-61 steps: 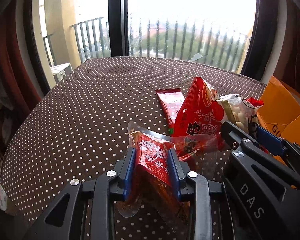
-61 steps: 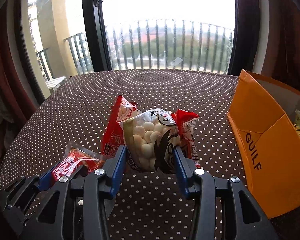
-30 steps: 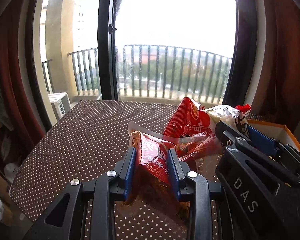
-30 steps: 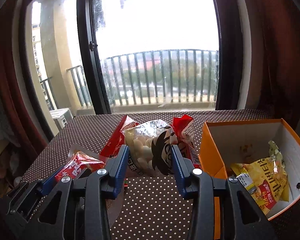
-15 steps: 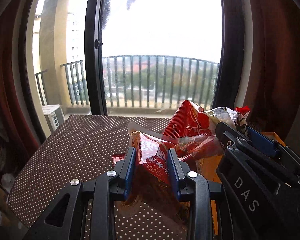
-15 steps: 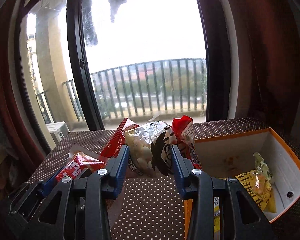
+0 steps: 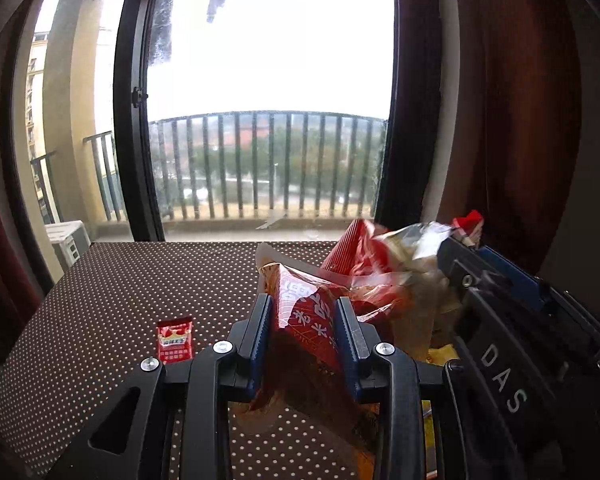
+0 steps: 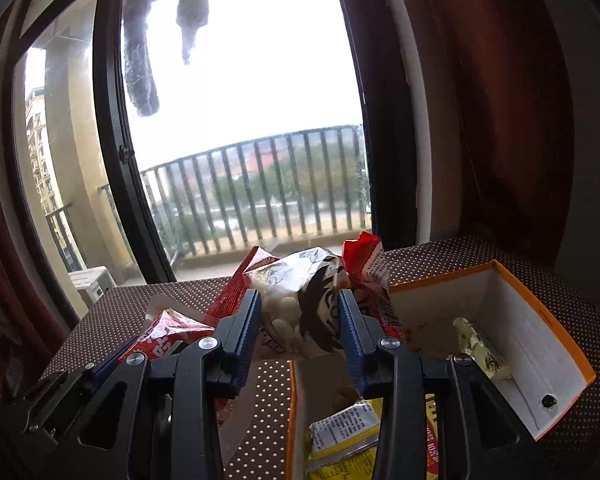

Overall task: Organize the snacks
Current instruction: 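Carry the candy bag and noodle tub over the orange box with both tools, then open both tools to drop the candy bag and noodle tub into the box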

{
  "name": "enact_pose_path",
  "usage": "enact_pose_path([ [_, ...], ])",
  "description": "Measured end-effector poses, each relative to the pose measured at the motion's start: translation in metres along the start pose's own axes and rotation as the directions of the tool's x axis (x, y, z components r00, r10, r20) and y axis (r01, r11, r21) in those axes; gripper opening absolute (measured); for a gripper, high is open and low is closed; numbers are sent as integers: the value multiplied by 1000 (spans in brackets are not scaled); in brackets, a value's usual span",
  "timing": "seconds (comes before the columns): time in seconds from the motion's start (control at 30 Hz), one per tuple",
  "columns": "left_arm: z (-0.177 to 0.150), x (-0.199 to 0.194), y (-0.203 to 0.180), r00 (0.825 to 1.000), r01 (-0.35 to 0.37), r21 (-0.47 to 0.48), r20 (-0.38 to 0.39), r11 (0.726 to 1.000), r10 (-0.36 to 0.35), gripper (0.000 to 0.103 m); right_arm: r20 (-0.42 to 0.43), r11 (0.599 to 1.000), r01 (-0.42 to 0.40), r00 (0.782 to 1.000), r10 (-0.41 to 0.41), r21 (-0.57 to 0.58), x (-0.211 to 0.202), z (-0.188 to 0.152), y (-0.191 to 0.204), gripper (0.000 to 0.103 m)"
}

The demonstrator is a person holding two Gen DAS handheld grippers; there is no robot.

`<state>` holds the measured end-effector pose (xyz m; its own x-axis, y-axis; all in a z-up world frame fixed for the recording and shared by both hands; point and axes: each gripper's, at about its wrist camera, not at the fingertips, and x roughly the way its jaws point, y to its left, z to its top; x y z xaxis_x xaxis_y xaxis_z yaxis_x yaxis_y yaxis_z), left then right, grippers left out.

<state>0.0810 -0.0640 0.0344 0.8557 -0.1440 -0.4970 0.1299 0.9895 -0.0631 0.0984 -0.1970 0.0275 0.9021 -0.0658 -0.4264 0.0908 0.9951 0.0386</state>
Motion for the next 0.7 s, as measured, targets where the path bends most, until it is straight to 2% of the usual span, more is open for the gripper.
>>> enact_pose_path([
  [0.03, 2, 5, -3, 1000, 15, 3, -9, 1000, -15, 31, 7, 1000, 13, 1000, -13, -11, 0, 2, -2, 17],
  [0.2, 6, 24, -22, 998, 56, 34, -29, 998, -55, 27, 8, 998, 57, 998, -57, 12, 1, 4, -28, 17],
  [0.23, 7, 29, -25, 997, 63, 42, -37, 997, -62, 21, 1, 998, 59, 998, -59, 25, 2, 3, -34, 17],
  [0.3, 7, 37, -30, 997, 71, 59, -46, 996, -68, 18, -12, 997, 68, 998, -67, 41, 5, 2, -43, 17],
  [0.7, 0, 57, -48, 991, 107, 99, -91, 989, -98, 17, -62, 991, 88, 995, -82, 98, 14, -4, -69, 17],
])
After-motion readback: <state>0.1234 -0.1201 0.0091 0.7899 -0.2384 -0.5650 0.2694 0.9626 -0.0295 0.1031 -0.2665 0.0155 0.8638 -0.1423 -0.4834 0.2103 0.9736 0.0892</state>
